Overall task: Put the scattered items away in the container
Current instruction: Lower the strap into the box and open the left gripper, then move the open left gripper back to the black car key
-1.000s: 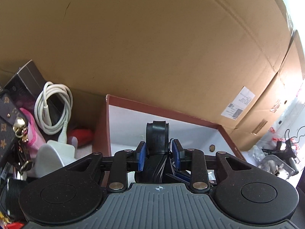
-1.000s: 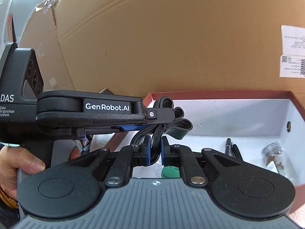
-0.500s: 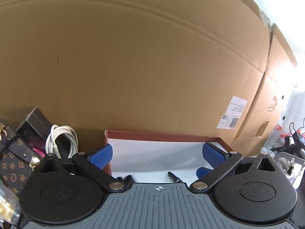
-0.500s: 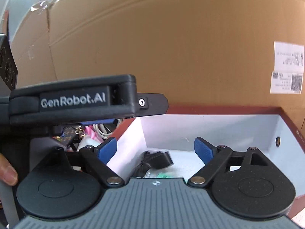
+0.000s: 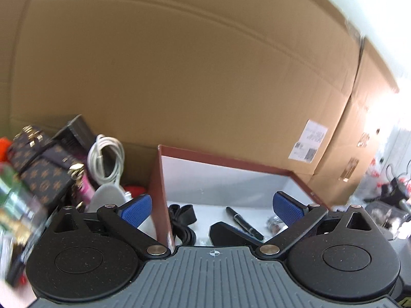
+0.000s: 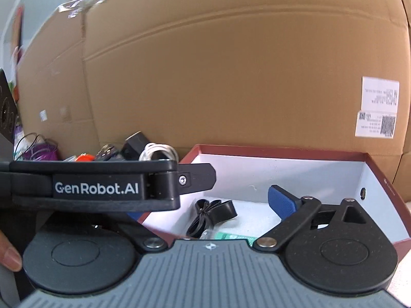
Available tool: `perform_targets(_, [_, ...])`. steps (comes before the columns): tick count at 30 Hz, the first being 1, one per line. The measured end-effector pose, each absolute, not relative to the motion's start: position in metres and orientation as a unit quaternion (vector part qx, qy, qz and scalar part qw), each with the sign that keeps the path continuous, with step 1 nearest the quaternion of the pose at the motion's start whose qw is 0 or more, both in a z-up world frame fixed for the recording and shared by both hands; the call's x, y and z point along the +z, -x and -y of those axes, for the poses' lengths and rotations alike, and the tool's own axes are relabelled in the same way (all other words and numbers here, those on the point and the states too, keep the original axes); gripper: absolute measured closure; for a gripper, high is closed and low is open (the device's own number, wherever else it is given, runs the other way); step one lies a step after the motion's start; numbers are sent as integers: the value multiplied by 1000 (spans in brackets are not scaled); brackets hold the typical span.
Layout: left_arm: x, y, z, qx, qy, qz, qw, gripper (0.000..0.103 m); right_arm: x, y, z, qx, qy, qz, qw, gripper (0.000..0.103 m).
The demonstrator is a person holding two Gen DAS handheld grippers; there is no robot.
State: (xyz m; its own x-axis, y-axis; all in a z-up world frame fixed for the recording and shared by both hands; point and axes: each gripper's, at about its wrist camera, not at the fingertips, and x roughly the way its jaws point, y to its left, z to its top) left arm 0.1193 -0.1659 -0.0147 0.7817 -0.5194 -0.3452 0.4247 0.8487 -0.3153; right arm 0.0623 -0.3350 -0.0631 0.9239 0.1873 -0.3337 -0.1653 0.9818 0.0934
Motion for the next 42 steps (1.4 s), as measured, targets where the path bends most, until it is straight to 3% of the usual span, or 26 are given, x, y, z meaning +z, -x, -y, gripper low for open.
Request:
perform_targets(9, [-48,-50,104,-204,148,-218,943,0,-71,2,282,108,14,-152,982,3])
perform_targets(15, [-82,-17,53,-165,140,-250,944,0,-102,32,235,142,3,-190,972,3])
perform_targets(23, [-91,-32,-14,-133,165,-278,937,0,-124,28,183,168,-10,-245,955,4])
perform_targets(26, [-86,-54,-11,-152,153,-278,936,1,-124,18,174,167,-3,-261,951,11])
perform_targets(28, [-87,-70,-5,-175,150,-286,930,9,-124,8,171,162,7,-262,951,17])
perform_targets(34, [-100,-112,4,-206,179,-333,903,32,-134,-24,173,170,7,-308,936,55])
perform_targets(38, [-105,-127,9,-211,177,-342,898,41,-135,-38,172,180,16,-308,934,63])
perform_targets(42, [-107,-137,13,-212,170,-342,899,43,-137,-51,168,189,27,-310,932,67])
